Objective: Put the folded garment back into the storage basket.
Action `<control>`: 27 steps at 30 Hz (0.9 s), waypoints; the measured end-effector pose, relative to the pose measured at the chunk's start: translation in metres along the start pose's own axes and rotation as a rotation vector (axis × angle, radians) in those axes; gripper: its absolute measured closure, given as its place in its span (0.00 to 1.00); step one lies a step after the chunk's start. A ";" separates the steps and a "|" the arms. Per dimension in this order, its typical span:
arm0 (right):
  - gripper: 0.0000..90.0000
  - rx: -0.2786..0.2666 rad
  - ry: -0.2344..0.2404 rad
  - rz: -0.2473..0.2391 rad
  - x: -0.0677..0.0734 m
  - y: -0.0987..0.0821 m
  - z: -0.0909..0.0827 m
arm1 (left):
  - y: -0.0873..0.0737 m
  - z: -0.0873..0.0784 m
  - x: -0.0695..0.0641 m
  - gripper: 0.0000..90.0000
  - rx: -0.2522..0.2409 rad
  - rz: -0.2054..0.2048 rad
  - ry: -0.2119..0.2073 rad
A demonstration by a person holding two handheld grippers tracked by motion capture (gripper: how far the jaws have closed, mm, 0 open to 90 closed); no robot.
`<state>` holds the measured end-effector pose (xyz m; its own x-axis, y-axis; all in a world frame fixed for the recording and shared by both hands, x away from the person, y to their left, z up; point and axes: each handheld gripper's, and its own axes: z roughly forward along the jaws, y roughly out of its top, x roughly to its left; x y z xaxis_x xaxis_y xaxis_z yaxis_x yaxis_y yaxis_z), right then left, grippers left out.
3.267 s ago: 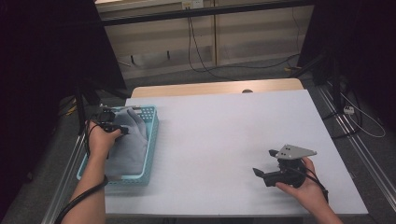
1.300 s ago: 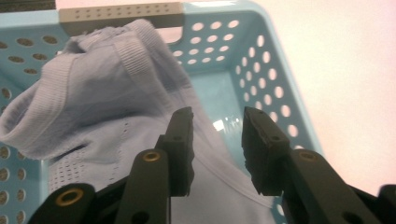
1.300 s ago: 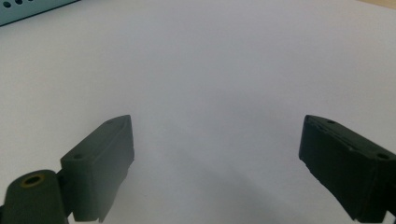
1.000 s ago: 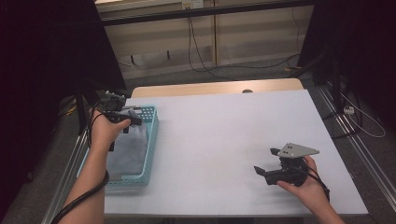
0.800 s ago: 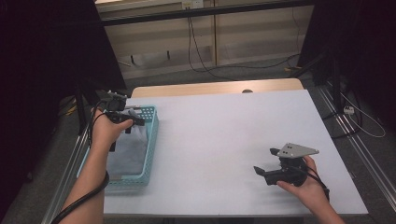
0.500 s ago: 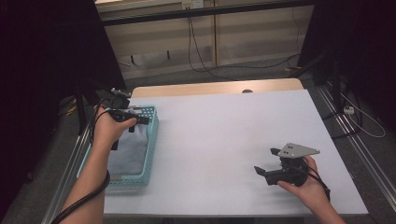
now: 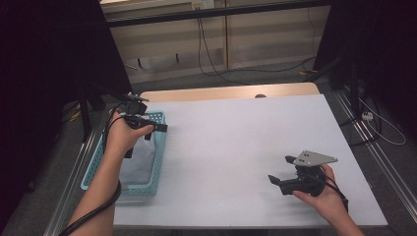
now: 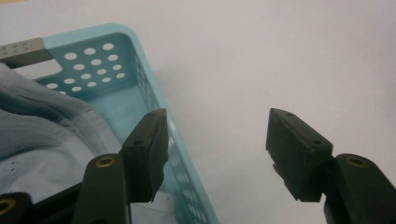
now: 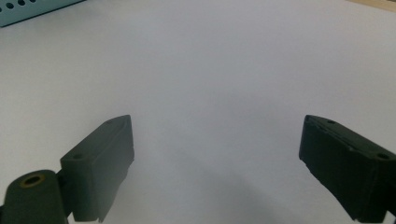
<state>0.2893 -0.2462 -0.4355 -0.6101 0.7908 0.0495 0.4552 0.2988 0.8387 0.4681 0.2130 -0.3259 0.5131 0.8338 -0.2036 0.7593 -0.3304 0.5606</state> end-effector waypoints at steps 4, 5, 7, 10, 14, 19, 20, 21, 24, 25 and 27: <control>0.11 0.000 0.000 -0.003 0.000 0.000 0.000 | 0.001 0.002 -0.005 0.41 0.005 0.019 -0.013; 0.11 0.000 0.000 -0.002 0.000 0.000 0.000 | 0.001 0.003 -0.007 0.41 0.002 0.017 -0.015; 0.11 0.001 0.000 -0.001 0.000 0.000 0.000 | 0.001 0.003 -0.010 0.40 0.003 0.029 -0.025; 0.11 0.003 0.001 -0.001 0.000 0.000 0.000 | 0.002 0.004 -0.015 0.39 0.008 0.041 -0.033; 0.11 0.003 0.004 -0.001 0.001 0.000 0.001 | 0.003 0.006 -0.022 0.36 0.017 0.061 -0.044; 0.11 0.003 0.003 -0.002 0.000 0.000 0.000 | 0.004 0.008 -0.029 0.32 0.027 0.073 -0.068; 0.11 0.003 0.004 -0.004 0.000 0.000 0.000 | 0.004 0.009 -0.030 0.31 0.028 0.074 -0.069; 0.11 0.003 0.004 -0.004 0.000 0.000 0.000 | 0.004 0.009 -0.031 0.30 0.031 0.080 -0.074; 0.11 0.002 0.004 -0.005 0.000 0.000 0.000 | 0.004 0.011 -0.034 0.28 0.034 0.089 -0.079; 0.11 0.002 0.005 -0.005 0.000 0.000 0.000 | 0.004 0.011 -0.035 0.27 0.035 0.095 -0.082; 0.11 0.005 0.005 -0.003 0.000 -0.001 0.000 | 0.003 0.011 -0.037 0.26 0.034 0.094 -0.087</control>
<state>0.2890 -0.2462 -0.4359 -0.6148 0.7871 0.0499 0.4564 0.3035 0.8364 0.4559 0.1756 -0.3256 0.6142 0.7576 -0.2211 0.7186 -0.4210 0.5535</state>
